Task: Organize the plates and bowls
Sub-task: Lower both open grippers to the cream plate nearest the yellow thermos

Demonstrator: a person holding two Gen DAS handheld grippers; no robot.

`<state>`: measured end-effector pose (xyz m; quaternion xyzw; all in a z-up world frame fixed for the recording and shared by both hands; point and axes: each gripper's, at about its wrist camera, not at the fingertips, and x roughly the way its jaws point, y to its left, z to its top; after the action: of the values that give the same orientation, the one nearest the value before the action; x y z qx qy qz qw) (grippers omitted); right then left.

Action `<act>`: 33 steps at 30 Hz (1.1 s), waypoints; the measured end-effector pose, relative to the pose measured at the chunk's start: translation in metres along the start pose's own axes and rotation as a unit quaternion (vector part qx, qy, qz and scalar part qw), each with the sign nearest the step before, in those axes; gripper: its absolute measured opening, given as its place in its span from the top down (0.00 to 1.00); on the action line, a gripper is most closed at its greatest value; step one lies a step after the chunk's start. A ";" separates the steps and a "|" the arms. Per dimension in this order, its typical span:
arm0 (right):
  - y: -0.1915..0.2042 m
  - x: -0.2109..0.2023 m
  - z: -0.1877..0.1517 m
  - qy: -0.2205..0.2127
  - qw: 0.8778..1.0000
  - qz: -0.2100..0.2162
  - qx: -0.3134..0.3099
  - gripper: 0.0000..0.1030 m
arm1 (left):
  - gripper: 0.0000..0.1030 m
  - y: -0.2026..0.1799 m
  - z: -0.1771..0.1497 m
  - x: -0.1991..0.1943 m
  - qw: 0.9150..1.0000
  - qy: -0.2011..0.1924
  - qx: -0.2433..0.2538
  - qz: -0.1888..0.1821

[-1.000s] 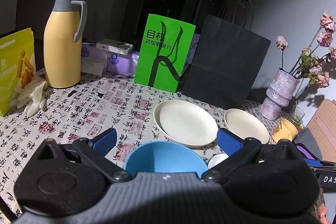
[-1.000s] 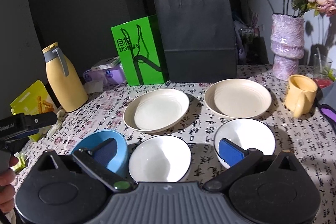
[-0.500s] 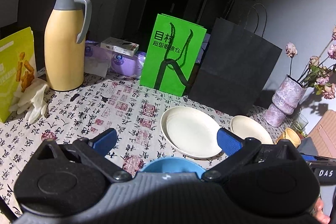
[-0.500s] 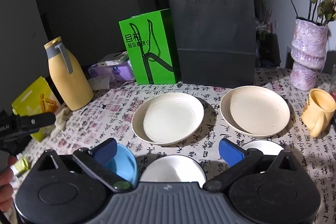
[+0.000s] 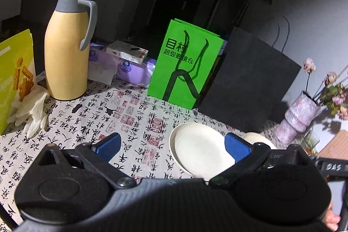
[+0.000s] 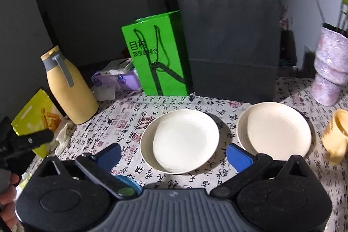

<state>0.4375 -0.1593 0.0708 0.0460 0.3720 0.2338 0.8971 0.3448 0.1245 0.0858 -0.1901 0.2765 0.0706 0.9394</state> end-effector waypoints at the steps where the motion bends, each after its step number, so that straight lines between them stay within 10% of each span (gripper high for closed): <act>1: 0.001 0.004 0.003 0.006 1.000 -0.001 -0.001 0.00 | 0.00 0.000 0.003 0.001 1.000 0.003 0.001 0.001; 33: -0.052 0.090 0.030 0.035 0.995 -0.045 0.076 0.00 | 0.00 0.004 0.044 0.114 0.998 0.057 -0.004 -0.025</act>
<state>0.5334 -0.1618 0.0204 0.0894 0.4216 0.1659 0.8870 0.4615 0.1485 0.0567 -0.2041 0.3247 0.0375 0.9228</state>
